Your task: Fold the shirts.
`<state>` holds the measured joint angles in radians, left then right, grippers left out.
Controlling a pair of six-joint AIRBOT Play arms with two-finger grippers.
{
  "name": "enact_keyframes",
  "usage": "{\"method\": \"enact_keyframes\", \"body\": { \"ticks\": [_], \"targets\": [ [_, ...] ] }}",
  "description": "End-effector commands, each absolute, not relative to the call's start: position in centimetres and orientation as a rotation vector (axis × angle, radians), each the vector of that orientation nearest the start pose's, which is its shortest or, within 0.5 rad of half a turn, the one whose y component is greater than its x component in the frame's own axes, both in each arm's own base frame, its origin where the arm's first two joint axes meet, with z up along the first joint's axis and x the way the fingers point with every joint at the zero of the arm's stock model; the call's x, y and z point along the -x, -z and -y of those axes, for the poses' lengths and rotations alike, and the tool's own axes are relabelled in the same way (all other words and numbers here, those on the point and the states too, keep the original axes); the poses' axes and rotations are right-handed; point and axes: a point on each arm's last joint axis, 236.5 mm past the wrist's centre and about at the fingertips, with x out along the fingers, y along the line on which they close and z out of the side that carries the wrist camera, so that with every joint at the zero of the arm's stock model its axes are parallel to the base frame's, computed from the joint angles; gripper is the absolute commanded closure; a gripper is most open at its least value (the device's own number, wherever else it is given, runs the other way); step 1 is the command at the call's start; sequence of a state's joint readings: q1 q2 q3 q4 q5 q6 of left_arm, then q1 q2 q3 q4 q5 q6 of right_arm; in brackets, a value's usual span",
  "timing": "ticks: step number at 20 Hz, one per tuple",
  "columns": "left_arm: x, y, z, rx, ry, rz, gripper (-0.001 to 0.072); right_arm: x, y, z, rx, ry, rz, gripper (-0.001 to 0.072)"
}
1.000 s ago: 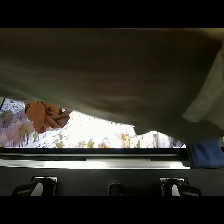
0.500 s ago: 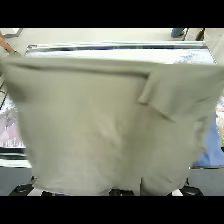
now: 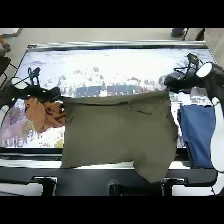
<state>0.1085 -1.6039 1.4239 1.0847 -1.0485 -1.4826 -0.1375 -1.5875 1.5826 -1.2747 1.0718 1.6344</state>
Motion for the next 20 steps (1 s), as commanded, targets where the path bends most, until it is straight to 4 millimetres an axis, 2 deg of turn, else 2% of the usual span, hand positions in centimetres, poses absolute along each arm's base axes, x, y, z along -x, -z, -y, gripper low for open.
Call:
{"method": "enact_keyframes", "body": {
  "ticks": [1, 3, 5, 8, 11, 13, 16, 19, 20],
  "targets": [
    [-53.8, 2.2, 4.6, 0.495, 0.183, -1.127, 0.0680, -56.8, -4.6, 2.6, -0.511, 0.078, -0.838, 0.0671],
    [-56.3, 0.6, 4.3, 0.488, 0.190, -1.060, 0.0681, -57.4, -5.2, 3.9, -0.536, 0.108, -0.795, 0.0671],
    [-57.6, -0.6, 4.4, 0.492, 0.199, -1.021, 0.0680, -57.3, -5.1, 4.1, -0.503, 0.106, -0.800, 0.0671],
    [-58.5, -1.8, 5.2, 0.552, 0.221, -0.973, 0.0680, -57.7, -5.9, 4.3, -0.475, 0.096, -0.772, 0.0671],
    [-57.8, -0.8, 5.9, 0.553, 0.238, -1.022, 0.0680, -57.0, -5.0, 4.0, -0.507, 0.106, -0.819, 0.0671],
    [-56.6, 0.3, 6.4, 0.552, 0.259, -1.090, 0.0680, -55.7, -3.8, 3.4, -0.510, 0.100, -0.898, 0.0671],
    [-53.5, -0.3, 5.7, 0.505, 0.328, -1.187, 0.0680, -52.1, -3.5, 3.6, -0.383, 0.086, -1.037, 0.0671],
    [-46.6, -0.3, 5.3, 0.475, 0.423, -1.444, 0.0679, -44.5, -2.9, 5.8, -0.201, 0.140, -1.315, 0.0670],
    [-44.0, 0.2, 4.9, 0.443, 0.436, -1.557, 0.0679, -43.3, -2.5, 6.2, -0.200, 0.167, -1.363, 0.0671]
  ]
}}
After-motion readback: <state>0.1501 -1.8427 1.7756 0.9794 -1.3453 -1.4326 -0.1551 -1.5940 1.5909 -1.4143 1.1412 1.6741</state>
